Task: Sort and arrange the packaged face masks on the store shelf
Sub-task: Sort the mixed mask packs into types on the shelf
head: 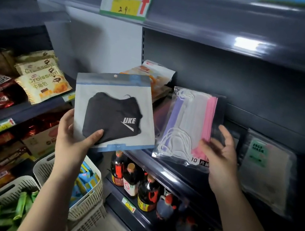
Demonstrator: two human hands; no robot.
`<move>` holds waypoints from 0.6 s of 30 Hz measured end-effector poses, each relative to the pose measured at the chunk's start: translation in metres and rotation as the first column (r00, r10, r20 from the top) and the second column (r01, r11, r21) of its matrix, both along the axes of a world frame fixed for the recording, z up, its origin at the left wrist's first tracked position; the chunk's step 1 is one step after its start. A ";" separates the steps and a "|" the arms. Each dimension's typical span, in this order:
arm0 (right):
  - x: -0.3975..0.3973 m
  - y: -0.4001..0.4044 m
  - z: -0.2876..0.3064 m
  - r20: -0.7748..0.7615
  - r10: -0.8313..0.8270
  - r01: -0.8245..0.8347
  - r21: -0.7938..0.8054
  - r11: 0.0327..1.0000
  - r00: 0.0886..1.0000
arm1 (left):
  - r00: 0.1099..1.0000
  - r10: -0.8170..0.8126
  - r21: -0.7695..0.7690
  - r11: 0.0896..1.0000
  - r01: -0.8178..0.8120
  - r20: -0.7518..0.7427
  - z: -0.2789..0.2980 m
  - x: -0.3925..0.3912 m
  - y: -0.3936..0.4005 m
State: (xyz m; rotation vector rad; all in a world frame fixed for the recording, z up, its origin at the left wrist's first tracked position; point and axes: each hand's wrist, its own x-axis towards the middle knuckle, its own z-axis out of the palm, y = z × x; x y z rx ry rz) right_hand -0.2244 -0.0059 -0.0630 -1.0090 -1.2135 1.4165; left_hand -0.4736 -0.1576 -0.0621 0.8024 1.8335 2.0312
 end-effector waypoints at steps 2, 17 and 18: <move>-0.004 0.005 -0.003 0.025 -0.017 0.017 -0.002 1.000 1.000 | 1.000 0.002 0.008 1.000 -0.002 0.019 -0.002 -0.010 0.006; -0.067 0.030 -0.004 0.171 -0.212 0.218 -0.014 0.976 0.962 | 0.979 -0.198 0.037 0.980 0.196 0.050 0.013 -0.090 0.065; -0.074 0.032 -0.004 0.198 -0.220 0.226 -0.012 0.974 0.955 | 0.975 -0.218 0.036 0.976 0.216 0.045 0.014 -0.096 0.067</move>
